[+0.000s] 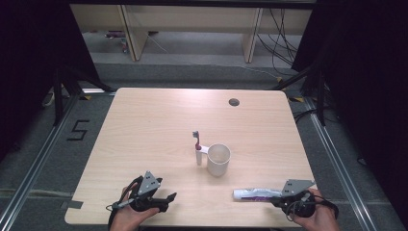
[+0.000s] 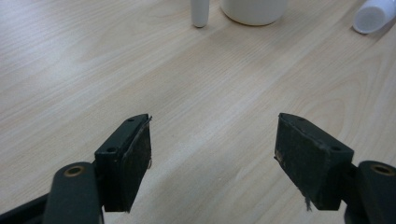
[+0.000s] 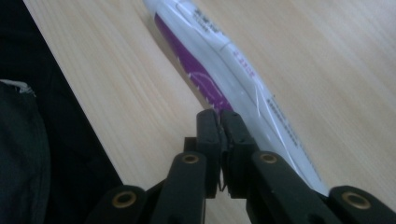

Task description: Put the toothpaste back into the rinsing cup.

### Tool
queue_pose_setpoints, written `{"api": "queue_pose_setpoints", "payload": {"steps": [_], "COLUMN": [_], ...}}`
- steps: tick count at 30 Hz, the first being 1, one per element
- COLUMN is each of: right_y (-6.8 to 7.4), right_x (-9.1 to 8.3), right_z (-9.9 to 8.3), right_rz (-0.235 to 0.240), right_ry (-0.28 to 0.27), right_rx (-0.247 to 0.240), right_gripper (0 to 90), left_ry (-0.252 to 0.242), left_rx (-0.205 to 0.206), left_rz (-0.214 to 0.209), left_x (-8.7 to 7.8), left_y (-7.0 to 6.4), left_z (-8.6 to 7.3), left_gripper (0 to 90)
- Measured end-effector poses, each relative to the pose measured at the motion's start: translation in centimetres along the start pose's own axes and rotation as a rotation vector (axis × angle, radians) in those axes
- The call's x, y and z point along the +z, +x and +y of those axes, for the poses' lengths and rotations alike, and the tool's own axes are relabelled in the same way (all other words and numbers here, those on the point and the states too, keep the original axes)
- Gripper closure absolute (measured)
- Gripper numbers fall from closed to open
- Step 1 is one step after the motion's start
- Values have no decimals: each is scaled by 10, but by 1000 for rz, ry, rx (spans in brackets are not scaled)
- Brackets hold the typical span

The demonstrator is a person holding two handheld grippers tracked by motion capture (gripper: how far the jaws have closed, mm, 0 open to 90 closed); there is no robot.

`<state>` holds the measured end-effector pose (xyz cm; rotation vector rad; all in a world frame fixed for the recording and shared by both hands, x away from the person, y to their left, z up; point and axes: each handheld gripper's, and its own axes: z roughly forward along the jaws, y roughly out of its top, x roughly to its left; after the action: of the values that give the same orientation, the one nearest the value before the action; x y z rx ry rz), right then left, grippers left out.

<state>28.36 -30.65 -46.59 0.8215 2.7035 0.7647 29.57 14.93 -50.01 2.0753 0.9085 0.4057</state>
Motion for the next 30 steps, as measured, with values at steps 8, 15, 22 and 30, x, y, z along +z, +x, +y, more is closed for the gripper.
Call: {"api": "queue_pose_setpoints", "payload": {"steps": [8,15,22,30], "right_y": [0,-3,-9,-17], "right_x": [2,8,8,12], "right_z": [-5,-8,-8,-4], "right_rz": [-17,-70,-69,-75], "right_ry": [45,66,95,90], "right_rx": [52,40,44,45], "right_gripper": [898,898,898,897], "left_ry": [1,0,0,4], "left_rx": [-2,-1,1,4], "left_rz": [4,-1,-3,4], "left_x": [-1,1,1,0], "left_y": [0,1,1,0], "left_z": [0,0,0,0], "left_gripper": [268,268,267,267]}}
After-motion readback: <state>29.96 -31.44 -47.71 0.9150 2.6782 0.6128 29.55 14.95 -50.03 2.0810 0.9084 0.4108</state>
